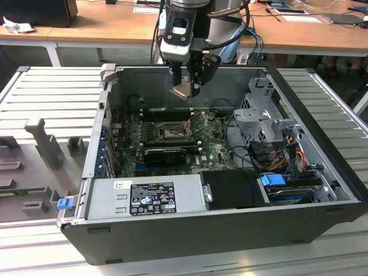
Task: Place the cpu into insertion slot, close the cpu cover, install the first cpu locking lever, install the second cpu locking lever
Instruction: 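Place the cpu into insertion slot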
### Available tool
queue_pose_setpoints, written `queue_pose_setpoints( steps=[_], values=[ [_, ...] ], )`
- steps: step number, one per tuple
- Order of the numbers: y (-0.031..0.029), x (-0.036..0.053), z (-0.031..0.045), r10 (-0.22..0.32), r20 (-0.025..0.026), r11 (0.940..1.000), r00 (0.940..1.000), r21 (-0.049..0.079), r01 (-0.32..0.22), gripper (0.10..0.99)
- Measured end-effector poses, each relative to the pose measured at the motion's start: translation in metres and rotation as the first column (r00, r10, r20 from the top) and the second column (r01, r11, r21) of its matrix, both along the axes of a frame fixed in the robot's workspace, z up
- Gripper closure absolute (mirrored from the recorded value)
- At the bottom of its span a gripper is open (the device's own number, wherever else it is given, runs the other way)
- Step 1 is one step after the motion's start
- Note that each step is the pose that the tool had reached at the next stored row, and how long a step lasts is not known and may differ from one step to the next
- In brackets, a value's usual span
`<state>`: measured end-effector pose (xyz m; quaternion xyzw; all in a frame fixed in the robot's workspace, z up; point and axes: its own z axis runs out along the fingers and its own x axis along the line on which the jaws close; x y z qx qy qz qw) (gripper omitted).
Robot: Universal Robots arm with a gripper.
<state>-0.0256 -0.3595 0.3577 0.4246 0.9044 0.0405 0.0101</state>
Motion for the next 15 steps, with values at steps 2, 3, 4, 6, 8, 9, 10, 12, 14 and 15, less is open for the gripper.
queue_pose_setpoints(
  steps=[2,3,4,6,8,9,10,12,14,15],
  values=[
    [0.0000,0.0000,-0.0005,-0.043,0.0000,0.9991,0.9991,0.000,0.043,0.557],
    [0.0000,0.0000,-0.0008,-0.069,0.0000,0.9976,0.9976,-0.001,0.069,0.557],
    [0.0000,0.0000,-0.0011,-0.087,0.0001,0.9962,0.9962,-0.001,0.087,0.557],
    [0.0000,0.0000,-0.0020,-0.132,0.0002,0.9913,0.9913,-0.002,0.132,0.557],
    [0.0000,0.0000,-0.0026,-0.158,0.0003,0.9875,0.9875,-0.003,0.158,0.557],
    [0.0000,0.0000,-0.0029,-0.180,0.0003,0.9836,0.9836,-0.003,0.180,0.557],
    [0.0000,0.0000,-0.0032,-0.194,0.0003,0.9809,0.9809,-0.003,0.194,0.557],
    [0.0000,0.0000,-0.0036,-0.226,0.0003,0.9740,0.9741,-0.003,0.226,0.557],
    [0.0000,0.0000,-0.0039,-0.249,0.0004,0.9684,0.9684,-0.003,0.249,0.557],
    [0.0000,0.0000,-0.0041,-0.263,0.0004,0.9647,0.9648,-0.004,0.263,0.557]
  ],
)
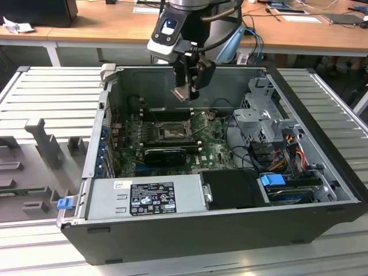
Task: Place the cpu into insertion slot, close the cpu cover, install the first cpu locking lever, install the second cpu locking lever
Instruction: 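Place the cpu into insertion slot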
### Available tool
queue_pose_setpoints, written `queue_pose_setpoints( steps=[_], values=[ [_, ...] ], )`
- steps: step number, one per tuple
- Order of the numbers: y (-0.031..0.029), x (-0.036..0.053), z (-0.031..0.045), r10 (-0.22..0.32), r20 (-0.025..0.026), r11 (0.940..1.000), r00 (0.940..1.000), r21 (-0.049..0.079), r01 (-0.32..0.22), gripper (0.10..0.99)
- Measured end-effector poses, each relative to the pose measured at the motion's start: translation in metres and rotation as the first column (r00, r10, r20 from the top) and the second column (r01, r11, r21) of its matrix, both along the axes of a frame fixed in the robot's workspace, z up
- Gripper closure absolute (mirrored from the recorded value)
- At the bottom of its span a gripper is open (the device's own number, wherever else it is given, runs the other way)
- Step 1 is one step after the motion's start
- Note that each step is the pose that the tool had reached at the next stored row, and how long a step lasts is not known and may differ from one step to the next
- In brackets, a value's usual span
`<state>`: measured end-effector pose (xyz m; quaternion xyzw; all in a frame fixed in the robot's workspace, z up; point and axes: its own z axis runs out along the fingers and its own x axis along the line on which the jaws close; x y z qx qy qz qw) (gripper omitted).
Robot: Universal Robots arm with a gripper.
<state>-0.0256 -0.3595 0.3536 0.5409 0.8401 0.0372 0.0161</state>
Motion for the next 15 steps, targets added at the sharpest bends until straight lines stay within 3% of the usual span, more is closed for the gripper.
queue_pose_setpoints(
  steps=[7,12,15],
  values=[
    [0.0000,0.0001,-0.0014,-0.098,0.0001,0.9952,0.9952,-0.003,0.098,0.557],
    [0.0000,0.0001,-0.0028,-0.181,0.0005,0.9835,0.9835,-0.005,0.181,0.557],
    [0.0000,0.0001,-0.0042,-0.253,0.0007,0.9676,0.9676,-0.006,0.253,0.557]
  ],
)
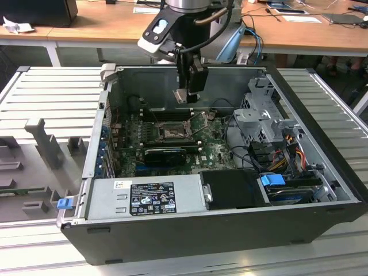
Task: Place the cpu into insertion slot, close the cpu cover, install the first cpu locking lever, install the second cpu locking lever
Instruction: 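Place the cpu into insertion slot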
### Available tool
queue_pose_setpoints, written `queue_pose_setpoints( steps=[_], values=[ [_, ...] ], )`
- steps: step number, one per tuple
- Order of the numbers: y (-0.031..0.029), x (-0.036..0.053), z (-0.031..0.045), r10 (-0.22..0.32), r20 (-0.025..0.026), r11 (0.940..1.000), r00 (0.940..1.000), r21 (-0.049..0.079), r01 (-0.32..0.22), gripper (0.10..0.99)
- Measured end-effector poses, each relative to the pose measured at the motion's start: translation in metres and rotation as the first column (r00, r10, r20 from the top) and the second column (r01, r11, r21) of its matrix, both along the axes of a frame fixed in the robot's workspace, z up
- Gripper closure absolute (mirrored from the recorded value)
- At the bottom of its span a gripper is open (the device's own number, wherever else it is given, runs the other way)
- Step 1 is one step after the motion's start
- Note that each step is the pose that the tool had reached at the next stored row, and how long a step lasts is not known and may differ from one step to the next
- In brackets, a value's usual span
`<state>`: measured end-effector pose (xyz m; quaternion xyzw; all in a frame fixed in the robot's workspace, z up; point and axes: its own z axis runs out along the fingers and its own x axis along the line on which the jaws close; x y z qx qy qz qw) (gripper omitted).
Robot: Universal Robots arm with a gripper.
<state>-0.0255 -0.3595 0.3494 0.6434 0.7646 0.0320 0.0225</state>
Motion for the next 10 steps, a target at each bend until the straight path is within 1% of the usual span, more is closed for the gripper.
queue_pose_setpoints(
  steps=[3,6,7,9,10],
  values=[
    [0.0000,0.0000,-0.0003,-0.053,0.0000,0.9986,0.9986,0.000,0.053,0.557],
    [0.0001,0.0000,-0.0019,-0.084,0.0000,0.9965,0.9965,0.000,0.084,0.557],
    [0.0001,0.0000,-0.0034,-0.086,0.0000,0.9963,0.9963,0.000,0.086,0.557],
    [0.0001,0.0000,-0.0099,-0.087,0.0000,0.9962,0.9962,0.000,0.087,0.557],
    [0.0001,-0.0001,-0.0118,-0.087,-0.0019,0.9962,0.9962,0.000,0.087,0.557]
  ],
)
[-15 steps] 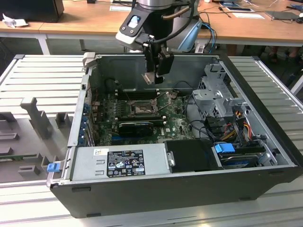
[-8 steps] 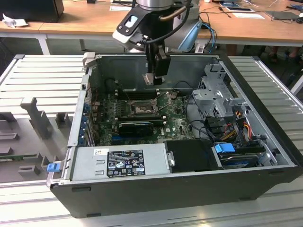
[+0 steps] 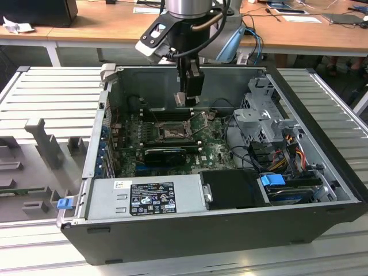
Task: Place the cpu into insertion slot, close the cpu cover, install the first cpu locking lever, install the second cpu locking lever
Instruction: 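Place the cpu into insertion slot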
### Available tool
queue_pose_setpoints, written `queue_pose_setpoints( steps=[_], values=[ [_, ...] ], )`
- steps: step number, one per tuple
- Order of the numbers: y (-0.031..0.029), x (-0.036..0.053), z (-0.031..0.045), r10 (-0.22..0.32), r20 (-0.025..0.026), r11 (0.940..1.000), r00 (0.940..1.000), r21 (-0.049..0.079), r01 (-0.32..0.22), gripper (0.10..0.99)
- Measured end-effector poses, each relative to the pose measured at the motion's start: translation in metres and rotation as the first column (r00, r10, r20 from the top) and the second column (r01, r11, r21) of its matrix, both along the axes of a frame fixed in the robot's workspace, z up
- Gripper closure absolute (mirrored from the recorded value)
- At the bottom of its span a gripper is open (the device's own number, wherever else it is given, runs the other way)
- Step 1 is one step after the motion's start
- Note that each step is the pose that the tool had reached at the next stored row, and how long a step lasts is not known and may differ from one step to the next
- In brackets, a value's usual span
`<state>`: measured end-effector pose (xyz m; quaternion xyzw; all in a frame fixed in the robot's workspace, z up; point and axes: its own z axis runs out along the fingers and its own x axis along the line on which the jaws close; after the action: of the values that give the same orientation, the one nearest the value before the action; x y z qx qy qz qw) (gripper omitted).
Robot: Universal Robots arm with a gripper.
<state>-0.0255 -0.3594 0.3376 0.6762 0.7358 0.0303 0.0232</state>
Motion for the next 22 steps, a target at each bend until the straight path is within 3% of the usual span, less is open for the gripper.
queue_pose_setpoints(
  steps=[7,9,13,16,17,20,22],
  values=[
    [0.0004,0.0000,-0.0035,-0.097,-0.0004,0.9952,0.9952,0.000,0.097,0.557],
    [0.0007,0.0001,-0.0062,-0.098,-0.0005,0.9952,0.9952,0.000,0.098,0.557],
    [0.0012,0.0000,-0.0213,-0.083,-0.0009,0.9966,0.9966,0.000,0.083,0.557],
    [0.0012,-0.0001,-0.0260,-0.083,-0.0065,0.9966,0.9966,-0.001,0.083,0.557],
    [0.0012,0.0000,-0.0269,-0.082,-0.0099,0.9966,0.9965,-0.001,0.082,0.557],
    [0.0012,0.0000,-0.0295,-0.083,-0.0316,0.9966,0.9961,-0.003,0.082,0.557],
    [0.0012,0.0002,-0.0317,-0.083,-0.0515,0.9966,0.9953,-0.004,0.082,0.557]
  ],
)
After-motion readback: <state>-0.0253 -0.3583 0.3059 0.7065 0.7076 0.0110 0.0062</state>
